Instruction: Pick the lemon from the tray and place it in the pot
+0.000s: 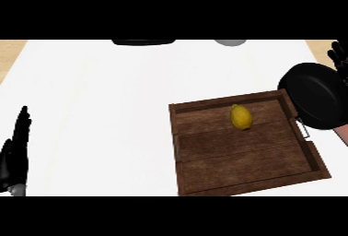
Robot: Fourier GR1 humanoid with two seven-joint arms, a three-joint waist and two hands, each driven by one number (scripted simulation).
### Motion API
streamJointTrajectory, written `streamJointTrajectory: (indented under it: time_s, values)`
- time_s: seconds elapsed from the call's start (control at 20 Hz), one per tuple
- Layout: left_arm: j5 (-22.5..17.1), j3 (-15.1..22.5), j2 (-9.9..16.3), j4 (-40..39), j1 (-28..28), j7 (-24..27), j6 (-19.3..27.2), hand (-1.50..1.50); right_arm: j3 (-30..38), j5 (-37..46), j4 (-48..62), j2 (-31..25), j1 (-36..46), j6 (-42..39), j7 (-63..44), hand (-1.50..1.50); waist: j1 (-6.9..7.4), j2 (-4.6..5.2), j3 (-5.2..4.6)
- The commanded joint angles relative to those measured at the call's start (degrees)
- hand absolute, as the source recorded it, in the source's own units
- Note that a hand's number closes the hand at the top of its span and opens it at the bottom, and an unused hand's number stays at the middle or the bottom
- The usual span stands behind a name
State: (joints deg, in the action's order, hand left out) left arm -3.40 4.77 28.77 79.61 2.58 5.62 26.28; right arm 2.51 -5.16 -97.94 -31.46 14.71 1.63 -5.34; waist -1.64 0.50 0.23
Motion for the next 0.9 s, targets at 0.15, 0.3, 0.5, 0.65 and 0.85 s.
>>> streamJointTrajectory:
  time_s: [0.15,0.3,0.5,0.65,0.85]
  values:
    - [-4.7,3.8,-8.5,7.2,-1.9,3.0,-3.0,0.00,10.9,-7.7,0.9,4.7,-5.7,-0.9,22.1,1.50,-0.42,-0.97,0.16]
    - [-7.9,5.1,-12.0,8.9,-3.7,3.4,-4.9,0.00,13.5,6.5,8.3,-4.0,-11.8,4.7,16.3,1.50,-3.09,0.33,-0.46]
    - [-8.4,8.6,-14.7,11.9,-3.9,1.3,-6.1,0.00,15.3,-0.4,12.6,14.2,-15.4,11.2,33.6,-1.50,1.00,-0.47,-0.04]
    - [-8.7,7.2,-15.0,8.1,-4.0,4.6,-7.8,0.00,14.3,-2.6,9.1,17.9,-18.1,7.8,43.8,-1.50,1.05,-0.52,-0.18]
    - [-8.1,6.3,-14.8,9.8,-2.6,5.6,-9.7,0.00,12.1,-0.6,-1.4,18.6,-26.5,5.6,43.6,-1.50,1.23,-0.62,-0.24]
